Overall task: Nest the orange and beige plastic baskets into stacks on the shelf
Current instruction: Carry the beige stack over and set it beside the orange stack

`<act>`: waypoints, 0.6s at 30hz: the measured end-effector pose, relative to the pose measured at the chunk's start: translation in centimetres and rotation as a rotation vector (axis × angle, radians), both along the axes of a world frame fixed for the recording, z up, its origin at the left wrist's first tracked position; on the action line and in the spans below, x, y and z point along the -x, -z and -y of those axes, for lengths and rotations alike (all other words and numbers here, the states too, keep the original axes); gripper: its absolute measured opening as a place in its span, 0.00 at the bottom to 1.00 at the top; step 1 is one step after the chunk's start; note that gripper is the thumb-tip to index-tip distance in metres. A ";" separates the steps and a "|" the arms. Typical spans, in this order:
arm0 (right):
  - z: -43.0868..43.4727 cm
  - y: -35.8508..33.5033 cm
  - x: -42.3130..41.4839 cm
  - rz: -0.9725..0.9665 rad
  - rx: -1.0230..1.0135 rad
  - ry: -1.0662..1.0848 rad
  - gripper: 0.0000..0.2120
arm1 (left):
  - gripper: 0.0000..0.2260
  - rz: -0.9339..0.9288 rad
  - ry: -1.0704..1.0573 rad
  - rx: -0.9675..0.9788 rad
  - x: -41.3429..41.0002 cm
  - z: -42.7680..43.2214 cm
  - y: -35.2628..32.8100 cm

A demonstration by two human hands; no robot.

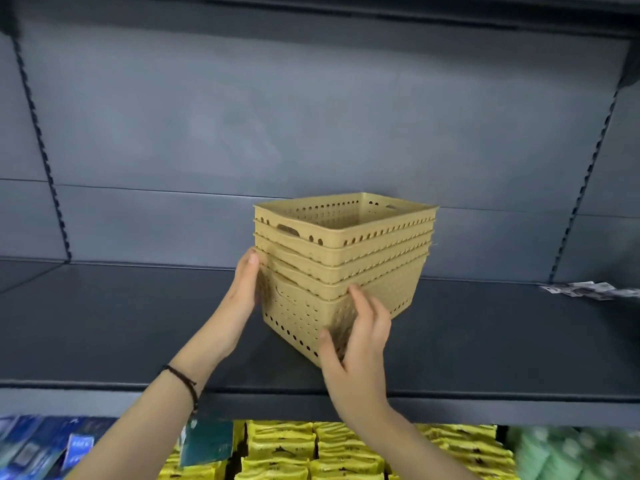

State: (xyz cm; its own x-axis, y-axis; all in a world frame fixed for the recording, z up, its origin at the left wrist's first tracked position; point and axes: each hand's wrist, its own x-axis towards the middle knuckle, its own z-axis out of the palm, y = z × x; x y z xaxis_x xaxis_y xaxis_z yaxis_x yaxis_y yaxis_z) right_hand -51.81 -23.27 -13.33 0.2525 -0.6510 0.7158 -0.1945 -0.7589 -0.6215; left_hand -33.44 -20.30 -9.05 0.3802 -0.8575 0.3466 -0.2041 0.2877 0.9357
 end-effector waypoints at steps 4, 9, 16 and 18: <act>-1.4 -0.6 -3.3 -0.251 0.054 -0.217 0.31 | 0.35 -0.062 -0.060 0.045 -3.6 -2.5 -1.3; 1.6 -3.4 -4.0 0.078 -0.064 -0.131 0.20 | 0.36 0.066 -0.070 0.019 -5.4 -4.0 -1.9; 8.5 -4.4 -2.0 0.196 -0.316 0.156 0.51 | 0.38 -0.019 -0.131 0.035 -4.0 -2.7 -0.9; 8.7 -4.2 -2.2 0.231 -0.350 -0.075 0.52 | 0.37 -0.035 -0.115 0.037 -4.2 -2.6 -0.9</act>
State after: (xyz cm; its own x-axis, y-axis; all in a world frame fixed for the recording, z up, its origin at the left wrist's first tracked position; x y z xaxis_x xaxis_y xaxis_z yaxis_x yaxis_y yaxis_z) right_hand -49.59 -31.92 -9.15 0.1675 -0.8508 0.4981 0.0283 -0.5009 -0.8651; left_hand -29.27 -17.66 -8.14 0.4877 -0.7944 0.3620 -0.2052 0.2987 0.9320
